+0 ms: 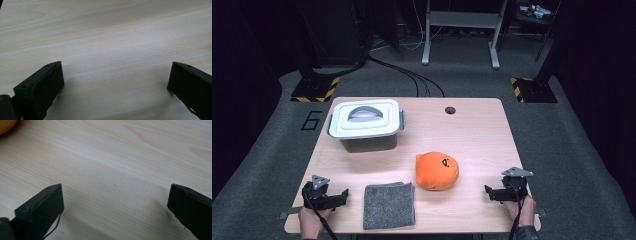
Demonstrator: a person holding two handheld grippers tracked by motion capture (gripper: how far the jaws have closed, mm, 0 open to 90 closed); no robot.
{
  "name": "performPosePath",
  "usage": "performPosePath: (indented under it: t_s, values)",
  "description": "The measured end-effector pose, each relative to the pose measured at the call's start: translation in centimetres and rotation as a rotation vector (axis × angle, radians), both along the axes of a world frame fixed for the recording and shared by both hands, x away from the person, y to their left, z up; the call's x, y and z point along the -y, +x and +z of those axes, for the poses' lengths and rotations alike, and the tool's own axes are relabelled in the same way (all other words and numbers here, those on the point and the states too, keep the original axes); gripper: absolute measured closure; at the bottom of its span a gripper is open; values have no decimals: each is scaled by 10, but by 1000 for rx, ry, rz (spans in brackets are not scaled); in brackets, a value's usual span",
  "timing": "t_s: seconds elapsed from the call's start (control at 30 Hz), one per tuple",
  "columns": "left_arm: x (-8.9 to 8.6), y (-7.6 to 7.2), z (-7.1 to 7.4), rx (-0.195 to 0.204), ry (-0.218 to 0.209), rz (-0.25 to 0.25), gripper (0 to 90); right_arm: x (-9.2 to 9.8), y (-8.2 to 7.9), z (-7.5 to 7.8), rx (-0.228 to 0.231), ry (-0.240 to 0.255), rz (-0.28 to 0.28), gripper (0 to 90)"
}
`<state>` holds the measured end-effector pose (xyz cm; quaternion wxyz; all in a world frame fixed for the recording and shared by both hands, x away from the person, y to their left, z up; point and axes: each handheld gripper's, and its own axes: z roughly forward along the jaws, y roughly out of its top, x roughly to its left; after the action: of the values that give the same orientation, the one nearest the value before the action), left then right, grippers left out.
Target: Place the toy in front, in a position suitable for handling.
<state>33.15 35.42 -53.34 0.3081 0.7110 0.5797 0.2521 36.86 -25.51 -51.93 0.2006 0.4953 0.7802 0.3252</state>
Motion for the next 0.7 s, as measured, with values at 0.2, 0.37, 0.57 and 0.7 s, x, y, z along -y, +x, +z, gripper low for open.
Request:
performPosePath:
  t_s: [0.2,0.37,0.57,0.7]
  values:
    - [0,0,0,2,3,-1,0,-8,-2,10,13,20,28,4]
    - [0,0,0,3,6,0,0,-21,-3,25,26,47,80,9]
    - [0,0,0,4,6,1,0,-36,-2,36,32,68,134,12]
    - [0,0,0,0,-2,3,0,-46,0,42,33,73,168,13]
